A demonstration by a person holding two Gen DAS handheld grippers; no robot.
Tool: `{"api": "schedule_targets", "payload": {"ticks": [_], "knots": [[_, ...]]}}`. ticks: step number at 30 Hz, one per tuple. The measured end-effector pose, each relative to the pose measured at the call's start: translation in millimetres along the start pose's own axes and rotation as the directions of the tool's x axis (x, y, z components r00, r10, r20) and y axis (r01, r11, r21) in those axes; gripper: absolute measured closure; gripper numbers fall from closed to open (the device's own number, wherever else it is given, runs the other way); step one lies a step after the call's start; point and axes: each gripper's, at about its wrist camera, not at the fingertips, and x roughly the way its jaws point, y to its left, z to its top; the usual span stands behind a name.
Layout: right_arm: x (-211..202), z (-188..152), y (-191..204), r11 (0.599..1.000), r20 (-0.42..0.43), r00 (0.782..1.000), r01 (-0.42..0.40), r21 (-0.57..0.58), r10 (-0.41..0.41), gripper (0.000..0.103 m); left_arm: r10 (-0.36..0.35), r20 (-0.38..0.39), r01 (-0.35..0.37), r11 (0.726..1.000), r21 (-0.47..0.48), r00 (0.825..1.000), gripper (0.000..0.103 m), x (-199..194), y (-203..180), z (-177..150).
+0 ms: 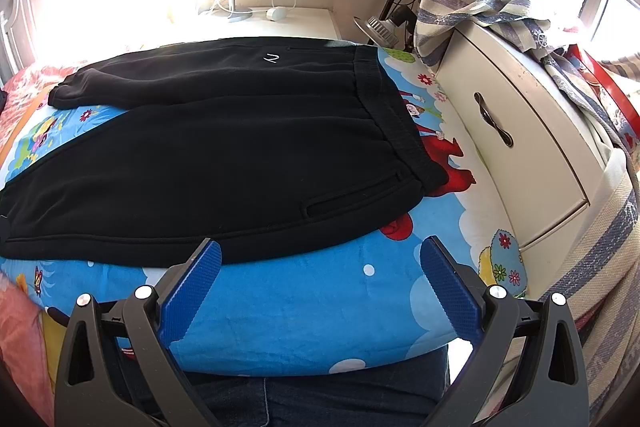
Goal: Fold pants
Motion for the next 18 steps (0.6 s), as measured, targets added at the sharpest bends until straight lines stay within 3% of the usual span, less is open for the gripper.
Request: {"api": "schedule_targets", "payload": {"ticks": [18], "knots": [[0.2,2.1,-2.1,1.0,-0.002,1.0,0.0,0.001,0.0,0.007,-0.001,0.002,0.001,1.0,0.001,1.0,0.002,-0.2,-1.1,1.2]]}}
